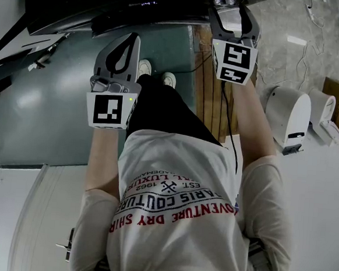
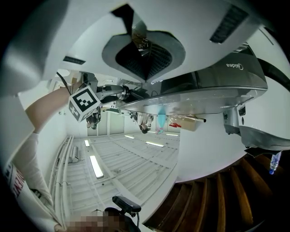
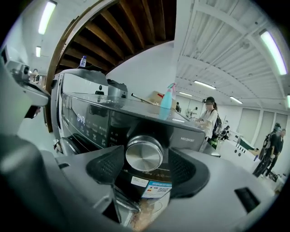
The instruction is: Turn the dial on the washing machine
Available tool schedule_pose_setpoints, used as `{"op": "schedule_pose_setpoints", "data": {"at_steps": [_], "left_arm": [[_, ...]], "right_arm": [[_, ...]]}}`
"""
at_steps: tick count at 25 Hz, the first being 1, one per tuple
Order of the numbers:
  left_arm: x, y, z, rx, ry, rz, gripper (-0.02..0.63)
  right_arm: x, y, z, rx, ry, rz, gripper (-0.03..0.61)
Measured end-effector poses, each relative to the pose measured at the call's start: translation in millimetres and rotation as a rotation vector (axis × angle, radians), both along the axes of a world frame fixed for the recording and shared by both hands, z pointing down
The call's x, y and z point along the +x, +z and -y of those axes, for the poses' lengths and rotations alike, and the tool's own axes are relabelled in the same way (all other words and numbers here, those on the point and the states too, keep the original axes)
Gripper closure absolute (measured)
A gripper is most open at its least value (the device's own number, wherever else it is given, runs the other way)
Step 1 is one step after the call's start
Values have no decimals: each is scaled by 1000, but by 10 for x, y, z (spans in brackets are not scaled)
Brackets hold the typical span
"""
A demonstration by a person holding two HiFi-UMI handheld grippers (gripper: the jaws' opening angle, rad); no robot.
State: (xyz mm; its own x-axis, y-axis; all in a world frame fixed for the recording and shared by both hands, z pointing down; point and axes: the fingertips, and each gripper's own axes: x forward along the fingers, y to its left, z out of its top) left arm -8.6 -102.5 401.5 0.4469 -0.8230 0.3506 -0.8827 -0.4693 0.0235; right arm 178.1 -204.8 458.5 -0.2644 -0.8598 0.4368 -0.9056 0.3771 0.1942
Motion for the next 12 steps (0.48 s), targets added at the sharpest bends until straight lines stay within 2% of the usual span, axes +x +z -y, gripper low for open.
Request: {"op": "schedule_pose_setpoints", "data": {"at_steps": [4, 9, 12], "left_arm": [[23, -27, 23, 6, 6, -7, 597], [57, -38, 37, 4, 17, -5, 597], [53, -12, 39, -6, 15, -8, 597]], "right_arm": [[-78, -49, -25, 37, -41, -81, 275], [-69, 109, -33, 106, -111, -367, 275], [-58, 161, -35, 122, -136, -448, 275]]}}
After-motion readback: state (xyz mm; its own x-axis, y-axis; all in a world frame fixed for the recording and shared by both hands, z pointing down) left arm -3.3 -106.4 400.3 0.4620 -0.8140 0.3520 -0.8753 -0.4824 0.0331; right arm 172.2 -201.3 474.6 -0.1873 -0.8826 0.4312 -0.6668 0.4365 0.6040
